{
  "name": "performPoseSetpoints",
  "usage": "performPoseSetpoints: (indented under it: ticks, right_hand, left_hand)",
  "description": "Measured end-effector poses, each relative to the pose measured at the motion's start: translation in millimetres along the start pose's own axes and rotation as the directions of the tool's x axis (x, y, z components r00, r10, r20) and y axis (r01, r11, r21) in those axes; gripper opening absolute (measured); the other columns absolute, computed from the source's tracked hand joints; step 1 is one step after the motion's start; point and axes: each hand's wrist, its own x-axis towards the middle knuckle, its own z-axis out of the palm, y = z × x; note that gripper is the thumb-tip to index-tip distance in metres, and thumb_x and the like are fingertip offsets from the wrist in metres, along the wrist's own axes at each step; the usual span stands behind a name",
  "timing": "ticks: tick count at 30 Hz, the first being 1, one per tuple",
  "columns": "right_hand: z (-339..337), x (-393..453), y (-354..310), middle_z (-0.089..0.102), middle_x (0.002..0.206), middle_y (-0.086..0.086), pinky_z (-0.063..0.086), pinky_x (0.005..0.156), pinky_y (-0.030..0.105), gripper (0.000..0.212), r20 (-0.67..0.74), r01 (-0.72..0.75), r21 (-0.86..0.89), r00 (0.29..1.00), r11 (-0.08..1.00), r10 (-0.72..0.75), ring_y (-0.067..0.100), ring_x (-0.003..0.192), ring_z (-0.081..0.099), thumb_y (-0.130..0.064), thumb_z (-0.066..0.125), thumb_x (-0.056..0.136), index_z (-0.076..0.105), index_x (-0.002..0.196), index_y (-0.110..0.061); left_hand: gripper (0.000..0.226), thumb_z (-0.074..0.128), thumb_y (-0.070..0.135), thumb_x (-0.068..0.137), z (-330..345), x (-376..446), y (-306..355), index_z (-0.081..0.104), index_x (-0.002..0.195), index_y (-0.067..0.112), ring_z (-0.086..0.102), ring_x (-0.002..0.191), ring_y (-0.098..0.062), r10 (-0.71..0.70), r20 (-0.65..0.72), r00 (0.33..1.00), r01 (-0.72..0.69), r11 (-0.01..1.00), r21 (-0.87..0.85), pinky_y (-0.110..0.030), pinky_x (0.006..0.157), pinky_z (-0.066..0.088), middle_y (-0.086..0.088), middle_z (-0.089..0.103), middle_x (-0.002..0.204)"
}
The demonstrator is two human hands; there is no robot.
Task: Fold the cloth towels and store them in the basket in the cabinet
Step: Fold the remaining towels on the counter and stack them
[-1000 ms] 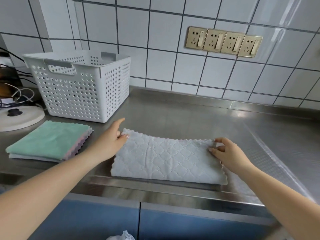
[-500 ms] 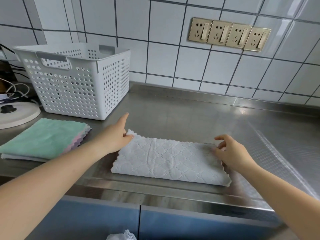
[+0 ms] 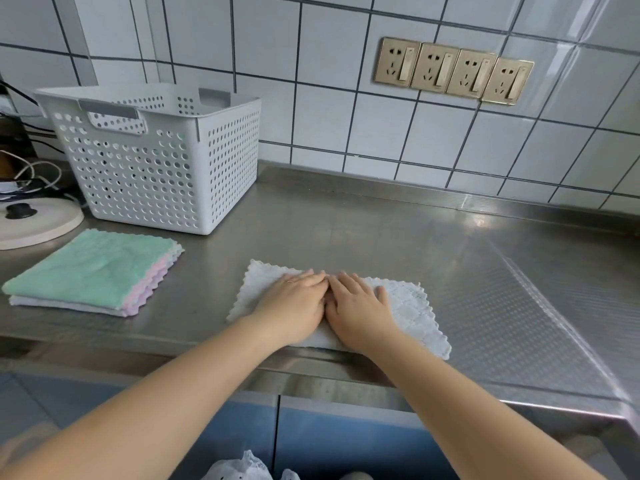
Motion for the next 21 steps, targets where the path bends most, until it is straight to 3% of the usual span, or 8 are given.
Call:
performPoseSetpoints:
  ticks: [6, 15, 18, 20, 21]
  right_hand:
    - [-8.5, -19.1, 32.2, 0.003, 0.159, -0.004, 0.003, 0.114, 0.055, 0.076, 0.067, -0.091, -0.112, 0.993, 0.989, 0.099, 0.014, 0.146, -0.001, -0.074, 0.010, 0.085, 0.008, 0.149, -0.034]
    - [-23.7, -36.4, 75.1, 0.001, 0.159, -0.008, -0.001, 0.113, 0.062, 0.082, 0.109, -0.217, -0.128, 0.967, 0.968, 0.231, 0.016, 0.146, -0.002, -0.078, 0.008, 0.079, 0.004, 0.149, -0.035]
    - [-31.3, -27.5, 72.2, 0.008, 0.158, -0.005, -0.004, 0.111, 0.063, 0.076, 0.128, -0.178, -0.212, 0.970, 0.961, 0.208, 0.018, 0.147, -0.002, -0.073, 0.016, 0.086, 0.013, 0.149, -0.031]
    - [-38.0, -18.4, 66.0, 0.019, 0.156, -0.005, 0.000, 0.112, 0.058, 0.056, 0.046, -0.079, -0.203, 0.995, 0.976, 0.090, 0.017, 0.146, 0.006, -0.057, 0.029, 0.094, 0.031, 0.144, -0.031]
    - [-41.1, -14.7, 60.7, 0.027, 0.153, -0.005, 0.005, 0.114, 0.053, 0.044, -0.013, 0.002, -0.156, 1.000, 0.988, -0.004, 0.017, 0.144, 0.016, -0.045, 0.034, 0.097, 0.040, 0.139, -0.032]
  left_hand:
    - [0.064, 0.022, 0.054, 0.097, -13.3, -15.2, -20.2, 0.010, 0.151, 0.021, 0.002, 0.147, -0.015, -0.113, 0.117, 0.987, 0.101, 0.989, 0.104, -0.036, 0.119, 0.002, 0.001, 0.001, 0.160]
    - [0.069, 0.017, 0.061, 0.094, -21.7, -26.7, -57.3, 0.004, 0.151, 0.024, -0.004, 0.146, -0.013, -0.260, 0.175, 0.950, 0.244, 0.964, 0.105, -0.049, 0.117, -0.006, 0.003, -0.005, 0.160]
    - [0.058, 0.033, 0.051, 0.096, -29.3, -33.9, -39.7, 0.029, 0.146, 0.023, 0.009, 0.146, -0.017, -0.153, 0.020, 0.988, 0.150, 0.984, 0.099, -0.051, 0.115, -0.005, 0.000, 0.017, 0.158]
    - [0.043, 0.047, 0.043, 0.091, -35.0, -43.5, -13.9, 0.054, 0.130, 0.025, 0.036, 0.135, -0.018, 0.076, -0.164, 0.983, -0.074, 0.997, 0.019, -0.045, 0.116, 0.000, 0.001, 0.047, 0.140]
    - [0.036, 0.051, 0.041, 0.090, -38.7, -49.8, 1.6, 0.060, 0.122, 0.027, 0.047, 0.125, -0.015, 0.172, -0.181, 0.968, -0.181, 0.983, -0.034, -0.039, 0.117, 0.005, 0.005, 0.057, 0.128]
